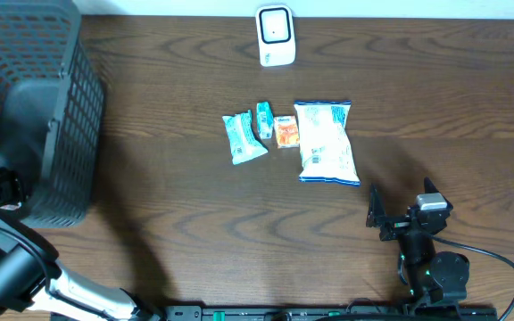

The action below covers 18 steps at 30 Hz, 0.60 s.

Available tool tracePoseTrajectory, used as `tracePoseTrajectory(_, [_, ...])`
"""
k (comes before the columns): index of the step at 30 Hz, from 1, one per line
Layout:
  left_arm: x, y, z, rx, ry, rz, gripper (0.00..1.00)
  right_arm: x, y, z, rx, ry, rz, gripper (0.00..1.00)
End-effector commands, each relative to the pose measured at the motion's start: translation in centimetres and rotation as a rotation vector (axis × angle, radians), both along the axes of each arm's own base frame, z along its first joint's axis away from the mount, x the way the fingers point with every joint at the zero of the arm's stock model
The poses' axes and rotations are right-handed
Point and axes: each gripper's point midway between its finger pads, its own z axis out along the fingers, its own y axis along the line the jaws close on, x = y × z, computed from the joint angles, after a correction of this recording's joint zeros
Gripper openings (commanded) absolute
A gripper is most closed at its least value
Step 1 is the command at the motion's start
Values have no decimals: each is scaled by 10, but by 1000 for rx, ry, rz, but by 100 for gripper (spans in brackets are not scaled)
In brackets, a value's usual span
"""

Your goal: Scan the item barcode

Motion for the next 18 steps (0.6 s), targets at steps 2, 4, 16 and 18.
tracePoseTrajectory(2, [-1,-14,-20,-167,-87,-69,86,0,1,0,6,0,5,99])
tracePoseTrajectory(4, [-2,-16,-26,-189,-83,-84,86,0,1,0,6,0,5,99])
tracePoseTrajectory(16, [-7,-26,-64,-284,-26,-83,78,0,1,-1,6,1,5,99])
tracePoseTrajectory(18, [0,-32,-63,-305,-59,-90,75,0,1,-1,6,1,5,99])
